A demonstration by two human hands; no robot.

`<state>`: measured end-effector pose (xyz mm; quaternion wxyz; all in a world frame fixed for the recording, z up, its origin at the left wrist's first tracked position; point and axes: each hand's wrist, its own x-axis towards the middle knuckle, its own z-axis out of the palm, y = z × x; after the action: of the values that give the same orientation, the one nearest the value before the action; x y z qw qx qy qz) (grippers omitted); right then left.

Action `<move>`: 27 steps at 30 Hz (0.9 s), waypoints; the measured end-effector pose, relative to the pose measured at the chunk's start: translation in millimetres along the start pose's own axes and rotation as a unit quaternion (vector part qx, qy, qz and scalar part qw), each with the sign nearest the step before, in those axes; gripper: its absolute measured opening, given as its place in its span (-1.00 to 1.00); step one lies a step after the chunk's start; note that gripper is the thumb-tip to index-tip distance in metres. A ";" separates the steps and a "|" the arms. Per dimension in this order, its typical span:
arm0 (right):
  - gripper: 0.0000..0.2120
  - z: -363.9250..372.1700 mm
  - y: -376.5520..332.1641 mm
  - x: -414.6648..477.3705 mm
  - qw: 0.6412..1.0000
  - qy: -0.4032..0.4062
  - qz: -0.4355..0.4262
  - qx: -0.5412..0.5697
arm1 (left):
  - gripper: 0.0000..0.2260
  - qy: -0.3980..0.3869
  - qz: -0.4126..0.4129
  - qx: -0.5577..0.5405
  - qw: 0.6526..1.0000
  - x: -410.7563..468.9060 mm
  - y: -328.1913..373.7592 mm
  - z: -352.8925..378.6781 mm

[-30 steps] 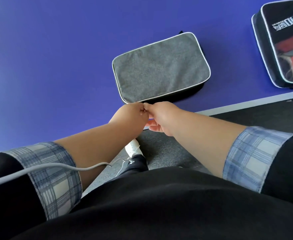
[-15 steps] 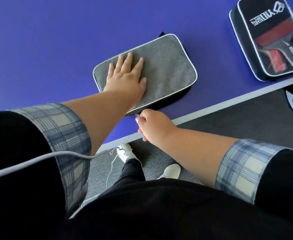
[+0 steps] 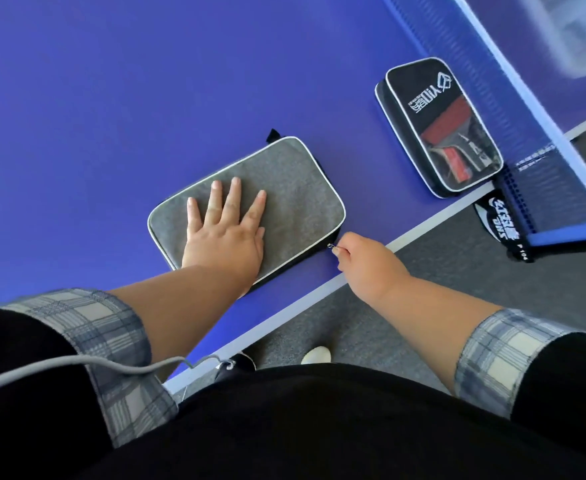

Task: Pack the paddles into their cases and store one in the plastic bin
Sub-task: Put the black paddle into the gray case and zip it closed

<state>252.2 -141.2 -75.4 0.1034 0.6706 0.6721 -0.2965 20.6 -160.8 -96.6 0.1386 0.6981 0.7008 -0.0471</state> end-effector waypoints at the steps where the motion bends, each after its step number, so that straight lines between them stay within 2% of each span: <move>1: -0.75 -3.1 1.6 2.4 1.000 0.003 0.000 -0.006 | -0.50 -0.003 0.002 -0.003 1.000 0.3 -0.4 -0.7; 6: -0.70 -16.1 8.2 14.9 0.998 0.010 -0.022 -0.056 | -0.48 -0.041 0.002 0.015 0.999 4.5 1.7 -10.4; 10: -0.71 -24.2 13.8 24.4 0.990 -0.008 -0.092 -0.108 | -0.50 -0.009 0.033 -0.012 0.999 28.8 8.4 -27.5; 14: -0.73 -31.1 16.7 34.8 0.979 -0.034 -0.152 -0.130 | -0.42 -0.001 0.062 -0.012 0.998 57.8 21.9 -28.4; 19: -0.74 -46.6 31.8 57.2 0.943 -0.089 -0.261 -0.185 | -0.41 -0.001 0.058 0.026 0.998 54.8 18.9 -16.2; 27: -0.72 -80.1 45.4 117.6 0.924 -0.101 -0.328 -0.167 | -0.44 0.010 0.074 0.044 0.996 57.0 21.5 -18.6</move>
<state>307.3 -2.8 -86.0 0.1779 0.3518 0.8804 -0.2636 40.3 -100.5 -90.9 0.1039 0.7543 0.6454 -0.0609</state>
